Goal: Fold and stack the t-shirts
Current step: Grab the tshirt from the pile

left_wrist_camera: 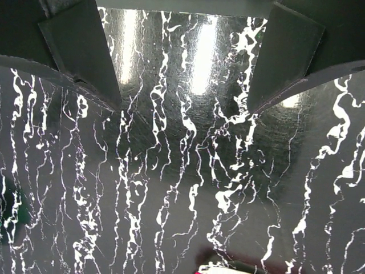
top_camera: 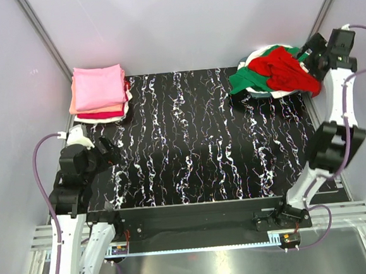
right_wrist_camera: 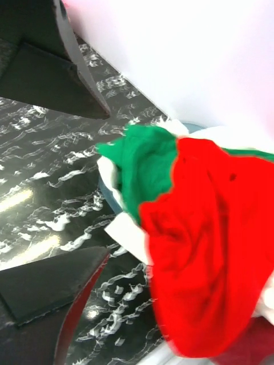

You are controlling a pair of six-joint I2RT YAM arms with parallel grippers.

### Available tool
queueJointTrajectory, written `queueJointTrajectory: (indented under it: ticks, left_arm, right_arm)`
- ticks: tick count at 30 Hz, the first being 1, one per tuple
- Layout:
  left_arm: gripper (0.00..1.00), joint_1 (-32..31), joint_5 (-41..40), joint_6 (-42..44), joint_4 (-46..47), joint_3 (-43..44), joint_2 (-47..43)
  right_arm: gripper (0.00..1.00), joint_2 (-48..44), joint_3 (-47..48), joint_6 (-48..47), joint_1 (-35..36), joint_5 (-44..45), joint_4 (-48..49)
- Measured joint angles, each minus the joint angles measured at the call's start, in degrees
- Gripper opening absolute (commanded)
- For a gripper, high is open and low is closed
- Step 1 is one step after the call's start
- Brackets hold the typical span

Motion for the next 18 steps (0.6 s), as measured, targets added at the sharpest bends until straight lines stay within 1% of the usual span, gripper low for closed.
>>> queueJointTrajectory:
  ticks: [4,6,10,13,14,15,16,17,18]
  left_arm:
    - [0.99,0.02,-0.55,0.00,0.09,0.00,0.02]
    - [0.99,0.13,-0.55,0.02,0.11,-0.02,0.02]
    - [0.99,0.72,-0.52,0.02,0.57,-0.02,0.11]
    - [0.99,1.11,-0.55,0.02,0.85,-0.02,0.35]
    - [0.99,1.16,-0.55,0.02,0.87,-0.02,0.39]
    - [0.99,1.20,-0.55,0.02,0.87,-0.02,0.39]
    - [0.99,1.22,-0.52,0.02,0.87,-0.04,0.39]
    - [0.99,1.25,-0.55,0.02,0.90,-0.04,0.39]
    - [0.99,1.29,-0.52,0.02,0.90,-0.07,0.39]
  right_arm:
    - [1.00,16.46,20.09,-2.14,0.66,2.19,-7.17]
    - [1.00,24.15,28.37,-3.10,1.36,3.50,-9.79]
    - [1.00,35.98,39.47,-4.26,3.39,5.97,-15.50]
    - [1.00,41.81,43.19,-5.11,5.20,7.13,-17.55]
    - [0.93,43.08,43.93,-5.38,5.70,7.45,-18.08]
    - [0.76,44.41,44.46,-5.79,6.32,7.69,-18.47]
    - [0.28,45.42,44.89,-6.45,6.88,7.89,-18.84]
    - [0.11,46.14,45.00,-6.95,7.39,8.07,-18.93]
    - [0.00,46.51,45.00,-6.95,7.69,8.52,-18.99]
